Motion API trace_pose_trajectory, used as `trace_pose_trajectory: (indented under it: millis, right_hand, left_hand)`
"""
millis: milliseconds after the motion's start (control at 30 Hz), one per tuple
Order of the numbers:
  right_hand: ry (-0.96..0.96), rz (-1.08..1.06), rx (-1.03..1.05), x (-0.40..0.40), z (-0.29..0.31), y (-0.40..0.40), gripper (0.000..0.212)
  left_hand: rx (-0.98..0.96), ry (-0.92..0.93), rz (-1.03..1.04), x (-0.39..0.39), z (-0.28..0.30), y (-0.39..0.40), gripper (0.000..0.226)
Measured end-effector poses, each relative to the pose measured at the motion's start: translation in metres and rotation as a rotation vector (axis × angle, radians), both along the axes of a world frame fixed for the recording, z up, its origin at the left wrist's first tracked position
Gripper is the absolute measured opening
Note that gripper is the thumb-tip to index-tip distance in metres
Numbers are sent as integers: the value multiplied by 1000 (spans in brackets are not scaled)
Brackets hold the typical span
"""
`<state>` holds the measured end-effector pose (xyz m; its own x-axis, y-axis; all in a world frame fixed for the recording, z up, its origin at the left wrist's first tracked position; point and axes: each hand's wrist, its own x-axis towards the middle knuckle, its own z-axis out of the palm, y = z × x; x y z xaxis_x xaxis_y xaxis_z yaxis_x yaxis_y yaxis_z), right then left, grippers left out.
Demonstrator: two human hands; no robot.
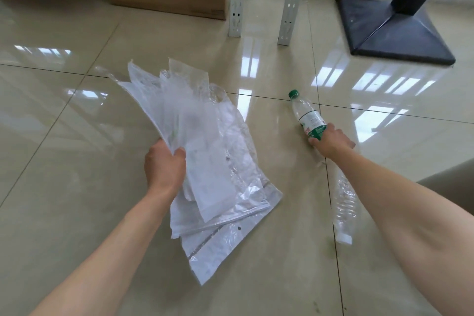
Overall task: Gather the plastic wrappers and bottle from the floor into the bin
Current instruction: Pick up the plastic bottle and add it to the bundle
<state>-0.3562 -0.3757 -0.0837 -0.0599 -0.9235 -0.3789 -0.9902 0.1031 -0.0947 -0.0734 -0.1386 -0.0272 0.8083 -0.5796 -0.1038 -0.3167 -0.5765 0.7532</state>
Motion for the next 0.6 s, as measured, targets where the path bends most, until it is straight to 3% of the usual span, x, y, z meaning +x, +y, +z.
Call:
trace_pose_trajectory:
  millis: [167,267,367,500,600]
  right_hand:
    - [-298,-32,-1,42,1,39,66]
    - [-652,9,-35,81,15,86,69]
    - [-966,99,87,111,31,150,80]
    - [-998,247,149,127,42,208,82]
    - [-1030,241,199,129,45,225,81]
  left_hand:
    - [-9,21,6,-5,0,-5,30]
    - [-14,58,31,-7,0,-5,32]
    - [-33,132,65,-10,2,-3,34]
    - [-122,287,81,-12,6,0,26]
    - [-168,400,29,-13,12,4,39]
